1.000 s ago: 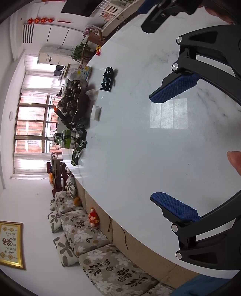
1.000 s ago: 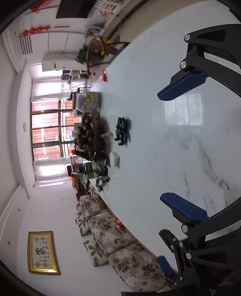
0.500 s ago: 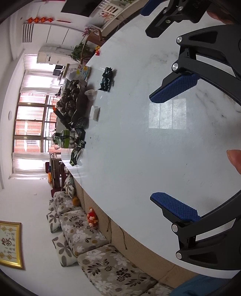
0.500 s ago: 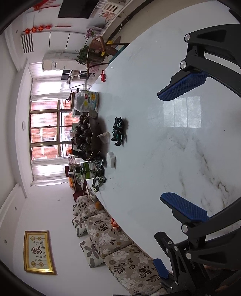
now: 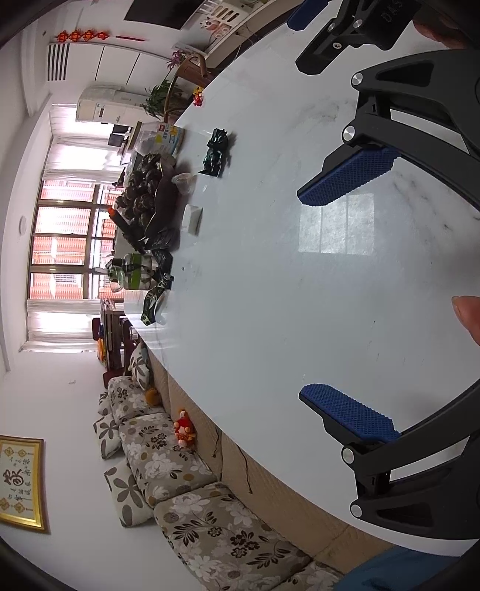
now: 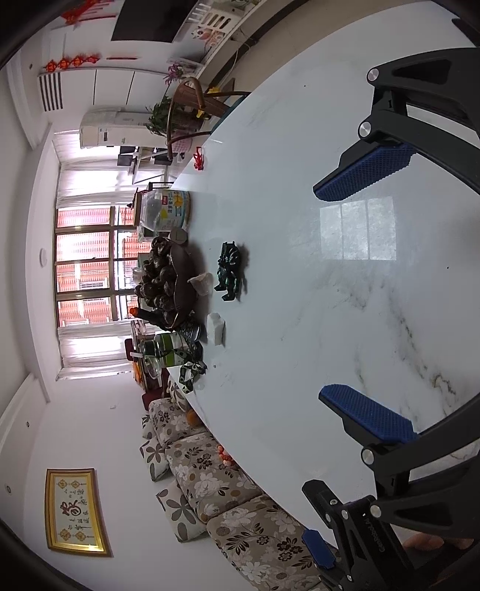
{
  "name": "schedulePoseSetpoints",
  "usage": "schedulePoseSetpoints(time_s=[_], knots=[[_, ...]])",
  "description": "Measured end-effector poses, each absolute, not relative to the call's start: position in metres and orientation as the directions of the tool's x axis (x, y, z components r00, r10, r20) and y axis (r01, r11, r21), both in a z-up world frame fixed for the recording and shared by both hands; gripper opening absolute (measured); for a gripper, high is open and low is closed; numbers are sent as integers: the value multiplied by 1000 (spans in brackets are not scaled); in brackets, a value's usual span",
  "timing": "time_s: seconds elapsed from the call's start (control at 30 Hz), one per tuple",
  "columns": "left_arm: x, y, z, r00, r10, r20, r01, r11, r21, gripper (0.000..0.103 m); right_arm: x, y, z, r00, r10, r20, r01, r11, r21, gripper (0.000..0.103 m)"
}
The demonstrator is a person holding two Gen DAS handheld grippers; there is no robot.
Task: Collect trash
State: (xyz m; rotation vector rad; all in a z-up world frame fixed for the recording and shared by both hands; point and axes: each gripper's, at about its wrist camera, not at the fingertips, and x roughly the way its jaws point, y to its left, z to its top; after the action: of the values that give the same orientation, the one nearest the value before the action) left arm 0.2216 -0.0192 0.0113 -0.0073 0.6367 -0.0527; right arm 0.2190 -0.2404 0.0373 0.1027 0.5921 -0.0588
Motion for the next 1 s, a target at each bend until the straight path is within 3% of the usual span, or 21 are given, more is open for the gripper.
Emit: schedulePoseSetpoints(time_s=[1.0], knots=[[220, -22, 6, 791, -64, -608, 65, 998, -20, 95, 223, -242, 34, 822, -33, -568, 85, 994, 65, 98]])
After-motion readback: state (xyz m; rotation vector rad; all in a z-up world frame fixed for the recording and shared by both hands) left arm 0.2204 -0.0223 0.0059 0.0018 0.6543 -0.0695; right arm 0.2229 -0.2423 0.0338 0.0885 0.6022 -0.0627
